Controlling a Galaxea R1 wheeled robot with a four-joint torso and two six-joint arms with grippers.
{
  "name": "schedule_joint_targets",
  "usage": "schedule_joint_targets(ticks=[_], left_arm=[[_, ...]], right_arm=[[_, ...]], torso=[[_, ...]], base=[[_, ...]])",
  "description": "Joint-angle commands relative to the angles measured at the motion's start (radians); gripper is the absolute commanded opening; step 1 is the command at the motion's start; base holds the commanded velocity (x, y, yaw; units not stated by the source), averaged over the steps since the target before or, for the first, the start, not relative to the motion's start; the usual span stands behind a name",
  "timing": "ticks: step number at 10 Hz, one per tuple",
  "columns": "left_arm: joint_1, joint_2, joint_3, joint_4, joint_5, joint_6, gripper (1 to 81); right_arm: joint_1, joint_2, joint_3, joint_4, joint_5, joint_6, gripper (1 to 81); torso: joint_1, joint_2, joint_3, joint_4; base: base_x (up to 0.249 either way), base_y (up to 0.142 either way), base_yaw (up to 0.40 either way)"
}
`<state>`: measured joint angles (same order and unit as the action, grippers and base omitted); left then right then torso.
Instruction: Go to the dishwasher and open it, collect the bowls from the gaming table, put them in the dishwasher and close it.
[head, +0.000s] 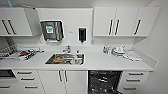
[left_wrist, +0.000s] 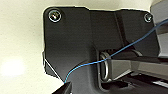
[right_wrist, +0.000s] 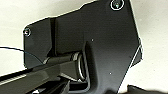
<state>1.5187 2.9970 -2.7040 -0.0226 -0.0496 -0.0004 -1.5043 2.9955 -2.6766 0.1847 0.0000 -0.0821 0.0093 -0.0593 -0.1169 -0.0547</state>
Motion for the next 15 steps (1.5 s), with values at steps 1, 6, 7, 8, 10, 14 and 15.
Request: schedule_joint_targets(ticks=[1, 6, 7, 8, 10, 14, 15], left_arm=[[-0.038, -0.012, 0.004, 0.006, 0.054, 0.000, 81.1], [-0.031, -0.018, 0.006, 0.006, 0.051, 0.005, 81.1], [-0.028, -0.018, 0.006, 0.007, 0.033, 0.005, 81.1], [-0.028, -0.021, 0.006, 0.007, 0.022, 0.005, 81.1], [-0.028, -0.022, 0.006, 0.009, 0.020, 0.005, 81.1], [-0.028, -0.022, 0.009, 0.081, 0.004, 0.005, 81.1], [-0.028, -0.032, 0.027, 0.084, 0.004, 0.007, 81.1]], right_arm=[[0.042, -0.002, 0.002, -0.010, -0.061, -0.005, 81.1], [0.043, -0.005, 0.002, -0.008, -0.061, -0.005, 81.1], [0.043, -0.004, 0.001, -0.010, -0.061, -0.005, 81.1], [0.043, -0.005, 0.000, -0.008, -0.061, -0.005, 81.1], [0.041, -0.005, 0.000, -0.008, -0.061, -0.005, 81.1], [0.040, -0.021, 0.006, -0.033, -0.066, -0.002, 81.1], [0.037, -0.030, 0.027, -0.039, -0.072, -0.002, 81.1]], torso=[[0.000, 0.000, 0.000, 0.000], [0.000, 0.000, 0.000, 0.000], [0.000, 0.000, 0.000, 0.000], [0.000, 0.000, 0.000, 0.000], [-0.001, 0.000, 0.000, 0.000], [0.000, 0.000, 0.000, 0.000], [0.000, 0.000, 0.000, 0.000]], base=[[0.000, 0.000, 0.000], [0.000, 0.000, 0.102], [0.000, 0.000, 0.339], [0.000, 0.000, 0.349], [0.000, 0.000, 0.355], [0.000, 0.000, 0.357], [0.000, 0.000, 0.359]])
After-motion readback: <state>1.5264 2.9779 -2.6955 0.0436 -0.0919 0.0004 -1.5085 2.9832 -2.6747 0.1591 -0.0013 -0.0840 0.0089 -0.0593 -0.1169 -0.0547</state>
